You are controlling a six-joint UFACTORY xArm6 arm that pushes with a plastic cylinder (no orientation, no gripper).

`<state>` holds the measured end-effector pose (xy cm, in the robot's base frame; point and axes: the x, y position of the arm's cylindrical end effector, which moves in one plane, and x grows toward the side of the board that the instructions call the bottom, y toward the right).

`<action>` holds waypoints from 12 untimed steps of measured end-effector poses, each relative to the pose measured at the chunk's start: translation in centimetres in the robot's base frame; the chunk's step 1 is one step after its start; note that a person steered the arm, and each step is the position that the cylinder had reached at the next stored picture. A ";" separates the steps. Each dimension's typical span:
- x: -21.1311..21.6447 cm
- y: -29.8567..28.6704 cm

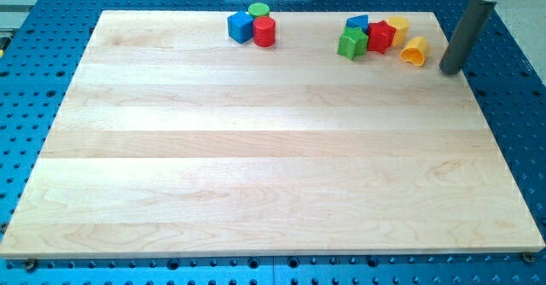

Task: Move the red star to the top left of the board

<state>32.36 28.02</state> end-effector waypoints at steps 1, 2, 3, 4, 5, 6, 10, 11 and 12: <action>0.0 -3.5; -3.1 -0.9; -5.2 -2.8; -4.0 -7.5; -5.0 -4.1; -6.0 -0.3; -2.6 -16.1; -2.9 -20.6; -3.5 -18.1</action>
<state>28.85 9.90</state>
